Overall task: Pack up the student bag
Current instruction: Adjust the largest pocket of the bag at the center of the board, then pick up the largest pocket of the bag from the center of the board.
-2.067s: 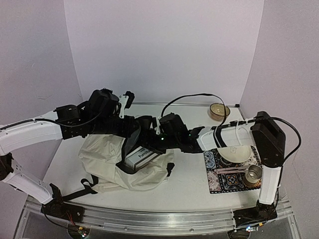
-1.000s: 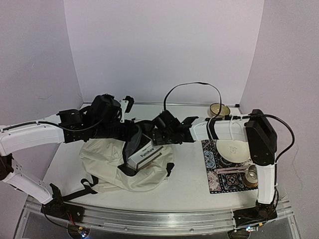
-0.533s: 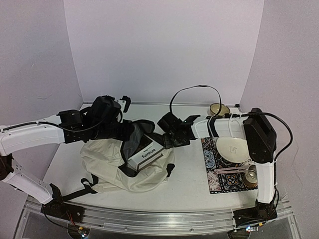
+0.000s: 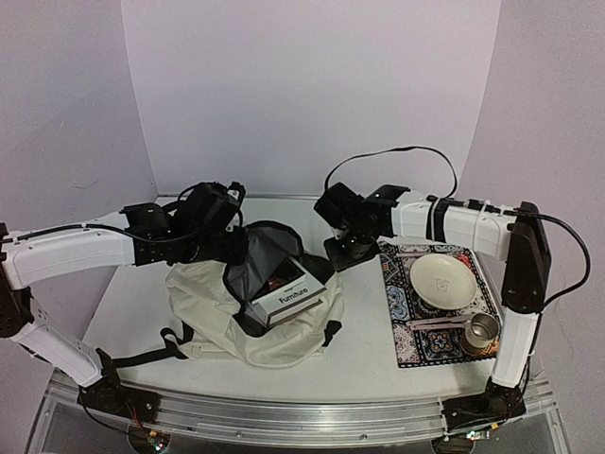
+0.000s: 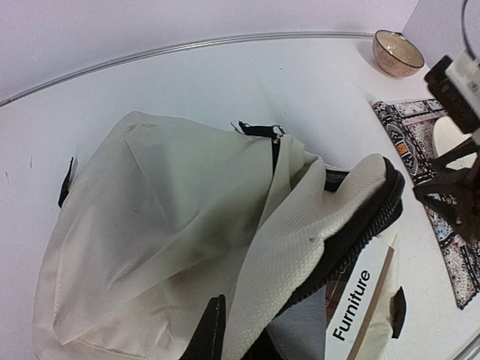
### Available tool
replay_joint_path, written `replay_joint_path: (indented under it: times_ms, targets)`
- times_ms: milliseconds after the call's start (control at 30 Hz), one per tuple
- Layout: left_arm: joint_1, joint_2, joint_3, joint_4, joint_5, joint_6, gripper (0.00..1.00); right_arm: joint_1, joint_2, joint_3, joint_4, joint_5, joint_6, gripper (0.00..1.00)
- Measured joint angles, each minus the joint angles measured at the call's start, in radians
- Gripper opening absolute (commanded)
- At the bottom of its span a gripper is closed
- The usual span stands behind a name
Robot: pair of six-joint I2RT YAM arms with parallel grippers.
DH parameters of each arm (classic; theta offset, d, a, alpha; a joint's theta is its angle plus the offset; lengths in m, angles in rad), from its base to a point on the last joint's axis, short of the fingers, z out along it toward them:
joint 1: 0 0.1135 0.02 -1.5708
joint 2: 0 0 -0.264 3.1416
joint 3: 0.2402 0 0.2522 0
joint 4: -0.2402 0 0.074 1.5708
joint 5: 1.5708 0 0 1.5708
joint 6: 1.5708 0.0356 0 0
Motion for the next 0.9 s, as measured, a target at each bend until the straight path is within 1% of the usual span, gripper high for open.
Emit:
replay_joint_path:
  times_ms: [67,200,267,367,467,500,600,667,733,800,833,900]
  targets:
    - [0.003,0.015,0.01,-0.01,-0.013,0.01,0.06,-0.01,-0.017,0.022,-0.023,-0.01,-0.022,0.41]
    - [0.007,0.03,0.021,-0.018,-0.005,0.018,0.07,-0.035,-0.054,0.032,-0.04,-0.054,-0.043,0.47]
    - [0.008,0.031,0.024,-0.018,0.015,0.019,0.07,-0.045,-0.083,-0.004,-0.004,-0.112,-0.046,0.48]
    - [0.008,0.031,0.024,-0.018,0.047,0.019,0.07,-0.043,-0.122,-0.078,0.058,-0.193,-0.032,0.6]
    - [0.008,0.031,0.024,-0.015,0.079,0.019,0.07,-0.037,-0.124,-0.114,0.106,-0.217,0.002,0.7]
    - [0.008,0.031,0.024,-0.011,0.089,0.019,0.08,-0.035,-0.124,-0.126,0.125,-0.22,0.016,0.71]
    - [0.008,0.032,0.024,-0.003,0.12,0.018,0.08,-0.031,-0.116,-0.154,0.182,-0.213,0.066,0.71]
    - [0.008,0.036,0.024,0.001,0.137,0.018,0.09,-0.032,-0.092,-0.157,0.212,-0.191,0.095,0.69]
    - [0.008,0.042,0.024,0.001,0.153,0.017,0.1,-0.032,-0.057,-0.157,0.239,-0.167,0.117,0.63]
    - [0.006,0.046,0.024,0.003,0.17,0.017,0.14,-0.032,-0.013,-0.156,0.26,-0.145,0.136,0.52]
    - [0.004,0.047,0.024,0.003,0.175,0.017,0.18,-0.032,0.009,-0.156,0.269,-0.137,0.145,0.45]
    - [-0.004,0.048,0.024,0.01,0.177,0.015,0.32,-0.032,0.05,-0.156,0.275,-0.129,0.155,0.29]
